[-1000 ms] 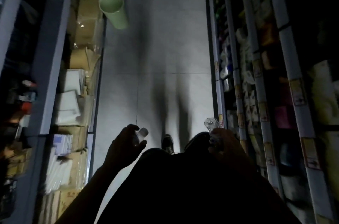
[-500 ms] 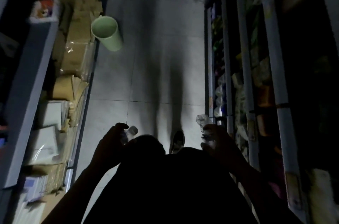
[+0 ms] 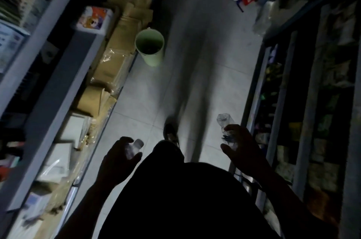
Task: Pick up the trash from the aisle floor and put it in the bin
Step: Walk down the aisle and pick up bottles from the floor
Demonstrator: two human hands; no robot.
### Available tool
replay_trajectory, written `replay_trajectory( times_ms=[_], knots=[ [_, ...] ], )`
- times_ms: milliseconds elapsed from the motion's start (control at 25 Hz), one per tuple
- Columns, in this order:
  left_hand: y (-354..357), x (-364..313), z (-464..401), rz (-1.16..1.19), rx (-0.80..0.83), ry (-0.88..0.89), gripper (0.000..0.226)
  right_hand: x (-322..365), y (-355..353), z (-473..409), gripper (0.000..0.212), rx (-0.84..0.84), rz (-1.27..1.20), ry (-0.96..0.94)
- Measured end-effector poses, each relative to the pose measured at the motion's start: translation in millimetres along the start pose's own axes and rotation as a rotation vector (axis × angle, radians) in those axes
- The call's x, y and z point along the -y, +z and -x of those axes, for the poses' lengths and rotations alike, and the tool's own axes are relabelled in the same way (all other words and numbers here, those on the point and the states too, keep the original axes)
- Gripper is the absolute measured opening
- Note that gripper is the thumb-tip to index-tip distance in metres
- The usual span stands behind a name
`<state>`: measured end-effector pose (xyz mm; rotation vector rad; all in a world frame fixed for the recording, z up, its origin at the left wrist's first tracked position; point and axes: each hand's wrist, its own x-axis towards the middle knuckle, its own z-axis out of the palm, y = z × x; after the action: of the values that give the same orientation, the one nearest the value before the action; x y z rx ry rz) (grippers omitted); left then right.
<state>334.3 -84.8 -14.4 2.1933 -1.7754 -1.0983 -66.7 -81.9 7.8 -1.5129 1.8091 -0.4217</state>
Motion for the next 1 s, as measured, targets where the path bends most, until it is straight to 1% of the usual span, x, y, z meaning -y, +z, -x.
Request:
replay_trajectory(
  times_ms=[40, 120, 200, 280, 400, 440, 560, 640, 680, 760, 840, 880, 960, 1000],
  knots=[
    [-11, -10, -26, -0.001, -0.010, 0.033, 0.053, 9, -3, -18, 0.043, -0.012, -0.007, 0.005],
    [-35, -37, -80, -0.032, -0.008, 0.127, 0.055, 25, -7, -51, 0.054, -0.005, -0.030, -0.009],
    [-58, -62, -136, -0.077, 0.013, 0.203, 0.057, 24, -8, -82, 0.051, -0.008, -0.045, 0.020],
    [-74, -86, -183, -0.092, 0.008, 0.235, 0.056, 21, -10, -109, 0.054, 0.013, -0.067, 0.077],
    [-89, -121, -251, -0.095, -0.004, 0.254, 0.057, 37, -26, -160, 0.057, -0.033, -0.097, 0.150],
    [-91, -131, -272, -0.098, -0.005, 0.250, 0.057, 42, -33, -182, 0.058, -0.042, -0.106, 0.145],
    [-94, -160, -328, -0.071, 0.015, 0.201, 0.056, 45, -54, -268, 0.064, -0.016, -0.093, 0.095],
    [-99, -179, -360, -0.036, 0.015, 0.142, 0.055, 53, -73, -331, 0.058, 0.064, -0.118, 0.063],
    [-101, -190, -373, -0.014, 0.015, 0.100, 0.055, 58, -82, -361, 0.056, 0.078, -0.123, 0.025],
    [-106, -210, -398, 0.051, -0.008, 0.003, 0.054, 77, -99, -421, 0.058, 0.155, -0.080, -0.004],
    [-114, -226, -424, 0.131, -0.045, -0.060, 0.057, 103, -112, -478, 0.058, 0.257, -0.036, -0.027],
    [-119, -228, -439, 0.177, -0.067, -0.096, 0.058, 113, -113, -507, 0.058, 0.272, -0.035, -0.063],
    [-125, -231, -461, 0.322, -0.065, -0.211, 0.056, 133, -113, -540, 0.059, 0.302, -0.053, -0.088],
    [-128, -228, -479, 0.419, -0.042, -0.300, 0.058, 141, -107, -560, 0.061, 0.362, -0.067, -0.070]
  ],
)
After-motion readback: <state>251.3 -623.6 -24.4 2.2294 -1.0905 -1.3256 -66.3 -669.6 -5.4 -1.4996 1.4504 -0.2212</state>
